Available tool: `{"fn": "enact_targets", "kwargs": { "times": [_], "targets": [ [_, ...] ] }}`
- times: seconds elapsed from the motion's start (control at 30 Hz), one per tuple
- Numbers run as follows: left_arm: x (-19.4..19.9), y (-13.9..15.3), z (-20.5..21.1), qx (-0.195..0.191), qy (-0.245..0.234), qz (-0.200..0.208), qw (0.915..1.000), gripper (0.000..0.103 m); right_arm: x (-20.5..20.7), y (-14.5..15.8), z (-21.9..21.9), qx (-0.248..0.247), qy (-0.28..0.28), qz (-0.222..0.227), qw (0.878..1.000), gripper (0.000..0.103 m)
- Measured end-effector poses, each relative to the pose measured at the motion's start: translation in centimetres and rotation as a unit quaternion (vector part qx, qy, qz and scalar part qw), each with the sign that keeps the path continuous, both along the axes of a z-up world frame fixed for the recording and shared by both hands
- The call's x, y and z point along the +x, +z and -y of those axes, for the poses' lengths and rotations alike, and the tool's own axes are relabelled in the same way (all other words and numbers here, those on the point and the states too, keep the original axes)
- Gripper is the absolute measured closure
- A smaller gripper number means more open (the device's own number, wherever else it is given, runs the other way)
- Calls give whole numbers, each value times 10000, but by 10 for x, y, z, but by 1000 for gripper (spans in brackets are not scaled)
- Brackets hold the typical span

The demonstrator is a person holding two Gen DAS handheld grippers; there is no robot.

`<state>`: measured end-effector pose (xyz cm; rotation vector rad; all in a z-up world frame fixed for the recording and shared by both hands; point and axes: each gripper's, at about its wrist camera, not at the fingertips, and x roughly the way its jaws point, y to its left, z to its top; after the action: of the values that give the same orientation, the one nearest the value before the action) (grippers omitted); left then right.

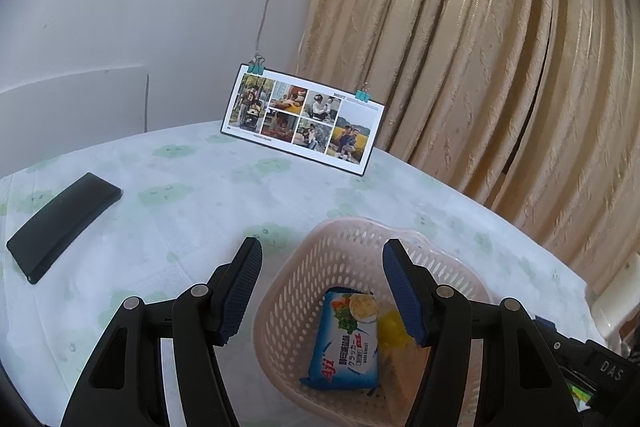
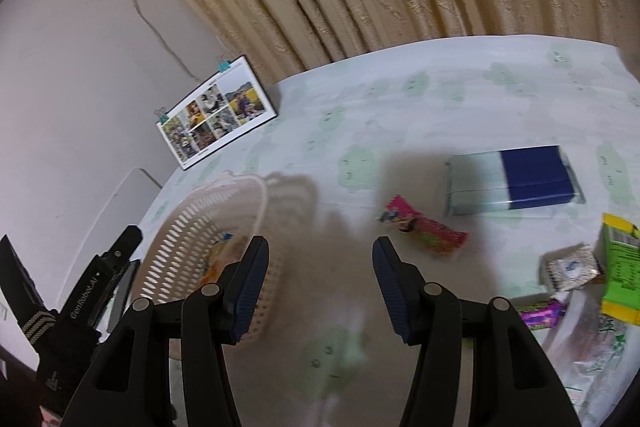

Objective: Organize snacks
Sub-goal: 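Move the right tool to the green-yellow snack bag and grasp it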

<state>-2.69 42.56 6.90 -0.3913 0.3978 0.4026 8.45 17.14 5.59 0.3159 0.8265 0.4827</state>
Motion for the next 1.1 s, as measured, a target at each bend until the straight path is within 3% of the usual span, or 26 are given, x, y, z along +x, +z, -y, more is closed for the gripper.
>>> {"fn": "enact_targets", "kwargs": {
  "times": [0.27, 0.63, 0.73, 1.1],
  "targets": [
    [2, 0, 4, 93, -40, -38, 9999, 39, 0, -4, 34, -615, -838, 23, 9946, 43],
    [5, -2, 8, 168, -80, -123, 9998, 39, -4, -2, 84, -714, -1493, -66, 9862, 33],
    [6, -3, 10, 196, -89, -135, 9997, 39, -7, -1, 98, -817, -1747, -42, 9812, 27],
    [7, -4, 17, 282, -186, -144, 9993, 39, -9, -12, 166, -1067, -2735, -472, 9548, 22]
  ]
}}
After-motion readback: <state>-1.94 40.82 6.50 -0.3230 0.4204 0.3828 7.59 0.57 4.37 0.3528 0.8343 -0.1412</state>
